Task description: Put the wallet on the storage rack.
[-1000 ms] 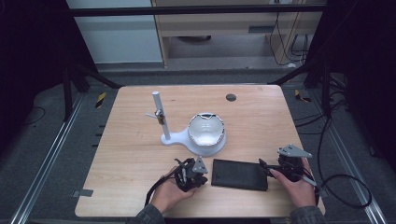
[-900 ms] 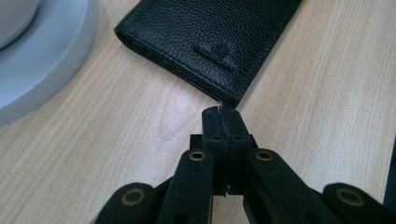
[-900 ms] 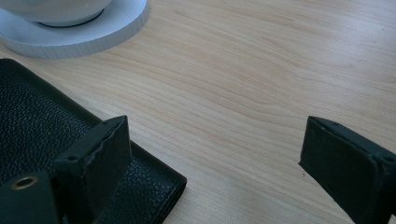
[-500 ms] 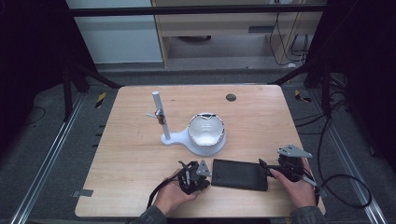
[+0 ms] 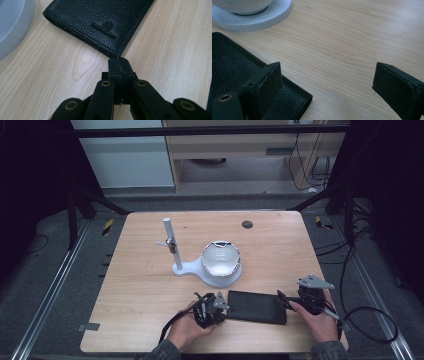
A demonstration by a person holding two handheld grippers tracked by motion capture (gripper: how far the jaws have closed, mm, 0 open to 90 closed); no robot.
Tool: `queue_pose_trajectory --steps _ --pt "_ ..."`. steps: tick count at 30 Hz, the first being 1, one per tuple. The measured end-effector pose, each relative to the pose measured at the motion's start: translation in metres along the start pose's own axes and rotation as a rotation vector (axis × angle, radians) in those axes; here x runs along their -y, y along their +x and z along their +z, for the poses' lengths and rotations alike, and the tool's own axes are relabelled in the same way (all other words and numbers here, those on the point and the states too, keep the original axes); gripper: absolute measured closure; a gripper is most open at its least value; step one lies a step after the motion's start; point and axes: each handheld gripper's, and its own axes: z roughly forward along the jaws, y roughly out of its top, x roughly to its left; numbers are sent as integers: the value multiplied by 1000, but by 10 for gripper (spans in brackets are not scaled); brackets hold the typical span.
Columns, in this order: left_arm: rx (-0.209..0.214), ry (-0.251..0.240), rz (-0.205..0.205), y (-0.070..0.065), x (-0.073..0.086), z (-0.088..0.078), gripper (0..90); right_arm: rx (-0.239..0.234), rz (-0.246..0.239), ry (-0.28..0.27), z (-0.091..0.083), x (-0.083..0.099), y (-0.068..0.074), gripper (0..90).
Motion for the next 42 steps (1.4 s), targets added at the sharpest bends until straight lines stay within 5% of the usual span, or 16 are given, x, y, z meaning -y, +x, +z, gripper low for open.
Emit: queue_pose_trajectory --steps 20,26,33,42 --pt "24 -80 -27 3 1 -4 900 -25 -2 -26 -5 -3 6 91" --pt "19 -129 -40 6 -1 -5 900 -138 -2 -28 -10 -5 17 91" --pt "17 -164 -55 8 -7 -5 898 -273 -75 -19 -26 -14 44 61" --pt "14 -182 -66 12 -14 -7 893 -327 -204 67 -27 -20 63 48"
